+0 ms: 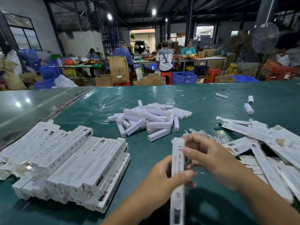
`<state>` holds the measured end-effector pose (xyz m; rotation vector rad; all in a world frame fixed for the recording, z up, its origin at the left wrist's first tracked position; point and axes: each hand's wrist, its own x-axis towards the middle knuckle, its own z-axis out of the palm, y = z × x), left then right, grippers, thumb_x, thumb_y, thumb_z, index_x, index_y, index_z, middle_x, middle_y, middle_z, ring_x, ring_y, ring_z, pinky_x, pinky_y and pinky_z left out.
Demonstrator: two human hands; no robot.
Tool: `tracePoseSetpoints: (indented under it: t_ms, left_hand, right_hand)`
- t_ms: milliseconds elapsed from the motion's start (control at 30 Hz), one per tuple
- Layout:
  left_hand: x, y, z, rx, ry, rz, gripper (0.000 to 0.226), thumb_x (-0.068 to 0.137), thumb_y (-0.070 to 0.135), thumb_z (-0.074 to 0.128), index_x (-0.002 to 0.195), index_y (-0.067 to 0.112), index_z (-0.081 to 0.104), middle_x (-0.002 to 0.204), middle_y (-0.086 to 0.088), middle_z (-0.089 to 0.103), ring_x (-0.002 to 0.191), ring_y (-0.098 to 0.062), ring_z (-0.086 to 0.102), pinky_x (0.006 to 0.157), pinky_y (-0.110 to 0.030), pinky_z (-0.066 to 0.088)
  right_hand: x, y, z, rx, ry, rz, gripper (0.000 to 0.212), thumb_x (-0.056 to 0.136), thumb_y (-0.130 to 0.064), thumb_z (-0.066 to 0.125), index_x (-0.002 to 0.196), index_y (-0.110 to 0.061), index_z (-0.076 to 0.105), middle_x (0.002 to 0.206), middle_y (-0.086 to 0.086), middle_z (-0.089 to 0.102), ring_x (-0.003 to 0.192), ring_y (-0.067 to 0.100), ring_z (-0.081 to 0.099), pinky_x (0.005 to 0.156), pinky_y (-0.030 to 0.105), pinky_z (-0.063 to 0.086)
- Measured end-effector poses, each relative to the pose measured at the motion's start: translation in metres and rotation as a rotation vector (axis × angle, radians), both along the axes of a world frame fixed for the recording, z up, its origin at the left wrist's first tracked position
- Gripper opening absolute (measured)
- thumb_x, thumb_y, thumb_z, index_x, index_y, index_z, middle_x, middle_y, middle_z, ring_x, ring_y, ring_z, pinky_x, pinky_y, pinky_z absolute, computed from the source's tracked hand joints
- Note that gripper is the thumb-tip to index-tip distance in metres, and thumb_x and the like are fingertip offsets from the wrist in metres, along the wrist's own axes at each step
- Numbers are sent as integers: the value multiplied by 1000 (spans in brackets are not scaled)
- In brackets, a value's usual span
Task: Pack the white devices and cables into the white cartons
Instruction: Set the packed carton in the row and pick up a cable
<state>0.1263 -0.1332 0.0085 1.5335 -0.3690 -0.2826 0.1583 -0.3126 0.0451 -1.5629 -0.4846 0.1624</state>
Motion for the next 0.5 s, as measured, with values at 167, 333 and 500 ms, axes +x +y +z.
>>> tracePoseSetpoints:
  t_ms: [167,333,500]
  left_hand:
    - [13,25,6,272,-267,288,38,84,63,62,90,25,59,61,9,54,52,-10,46,52,-32,42]
    - [20,44,5,523,-566,334,41,94,69,37,89,30,47,69,-3,53,54,-13,45,54,-39,38]
    - [21,43,8,406,-585,340,30,90,65,55,99,36,55,70,10,58,53,-3,41,50,-23,32]
  right_hand:
    - [37,-28,-31,-593,-440,-692,2,95,-21,69,96,-20,68,87,-8,71,87,17,66,76,31,52]
    - [61,-36,-64,-1017,-468,-693,27,90,-39,72,103,-17,64,98,-1,62,97,25,57,85,38,47]
    - [68,-30,-65,-1140,-450,-728,36,91,-46,69,112,-18,63,107,1,64,103,24,56,90,37,45]
